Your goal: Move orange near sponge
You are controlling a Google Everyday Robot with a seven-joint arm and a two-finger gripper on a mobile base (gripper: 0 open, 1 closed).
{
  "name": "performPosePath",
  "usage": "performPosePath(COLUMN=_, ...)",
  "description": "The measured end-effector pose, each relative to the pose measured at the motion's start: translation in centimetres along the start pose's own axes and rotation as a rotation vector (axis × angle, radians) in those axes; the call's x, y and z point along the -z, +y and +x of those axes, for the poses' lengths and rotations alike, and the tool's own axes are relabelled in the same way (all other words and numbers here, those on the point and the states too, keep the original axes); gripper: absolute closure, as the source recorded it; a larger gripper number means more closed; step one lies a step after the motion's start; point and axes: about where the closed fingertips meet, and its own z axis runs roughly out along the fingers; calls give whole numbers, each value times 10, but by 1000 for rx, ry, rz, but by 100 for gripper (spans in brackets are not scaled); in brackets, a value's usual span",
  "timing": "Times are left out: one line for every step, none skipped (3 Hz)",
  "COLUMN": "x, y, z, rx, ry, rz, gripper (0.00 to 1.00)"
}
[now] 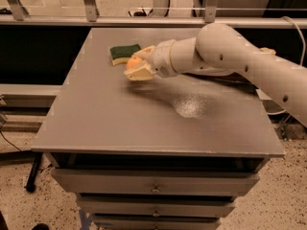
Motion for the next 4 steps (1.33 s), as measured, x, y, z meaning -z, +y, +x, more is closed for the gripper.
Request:
performPosePath(x=-2, y=-53, z=17, rx=6, ry=6, rz=72, gripper=100)
performPosePath(x=-4, y=-94, z=34, rx=-8, ry=-4, rz=129, gripper=100)
performPosePath(x=-13, y=-117, z=41, rx=-26, ry=-35, rz=157, gripper=86)
performPosePath(x=-28, y=-125, z=41, rx=-44, ry=-72, rz=160, gripper=62)
